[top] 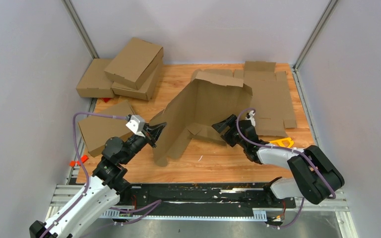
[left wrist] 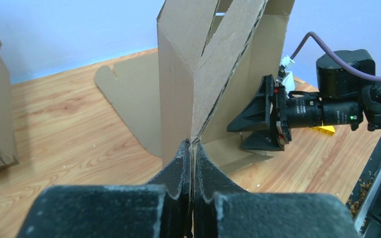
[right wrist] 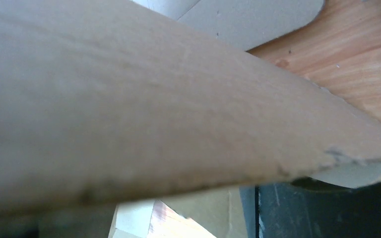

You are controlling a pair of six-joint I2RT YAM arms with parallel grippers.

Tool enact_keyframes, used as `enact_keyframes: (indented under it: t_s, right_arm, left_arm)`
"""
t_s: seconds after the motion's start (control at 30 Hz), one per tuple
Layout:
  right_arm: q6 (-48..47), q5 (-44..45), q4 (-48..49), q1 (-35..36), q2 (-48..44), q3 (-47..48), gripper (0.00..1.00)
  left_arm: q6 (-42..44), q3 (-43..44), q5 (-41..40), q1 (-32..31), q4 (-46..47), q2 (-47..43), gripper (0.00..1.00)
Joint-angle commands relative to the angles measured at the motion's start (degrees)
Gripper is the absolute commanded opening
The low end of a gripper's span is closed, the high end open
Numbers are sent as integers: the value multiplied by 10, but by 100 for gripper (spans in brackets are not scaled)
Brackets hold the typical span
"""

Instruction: Fold the paper box

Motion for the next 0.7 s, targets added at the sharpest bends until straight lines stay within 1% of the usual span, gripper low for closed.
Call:
enact_keyframes:
  t_s: [0.0, 0.07, 0.13, 0.17, 0.2, 0.27, 0.37, 0.5, 0.67]
  right_arm:
    - [4, 1, -14, 10, 15, 35, 77]
    - [-24, 22, -90, 29, 9, 61, 74]
    - [-50, 50, -167, 54, 2, 84, 65]
    - [-61, 56, -186, 65, -3, 86, 61]
    - [-74, 58, -197, 71, -8, 84, 56]
    - [-132, 53, -209, 81, -21, 84, 46]
    - [-205, 75, -276, 101, -21, 106, 34]
    - [-235, 76, -285, 110, 18, 100, 22]
    - [-231, 68, -271, 134, 86, 82, 21]
  left_arm:
    - [-20, -10, 23, -5, -22, 8, 0]
    - [-19, -10, 21, -5, -24, 7, 0]
    - [-18, -10, 16, -6, -25, 6, 0]
    - [-17, -10, 13, -6, -27, 5, 0]
    - [-17, -10, 11, -7, -29, 4, 0]
    - [-15, -12, 5, -7, -31, -1, 0]
    - [-14, -16, -2, -7, -31, -8, 0]
    - [-14, -18, -5, -6, -30, -14, 0]
    - [-11, -23, -18, -6, -34, -27, 0]
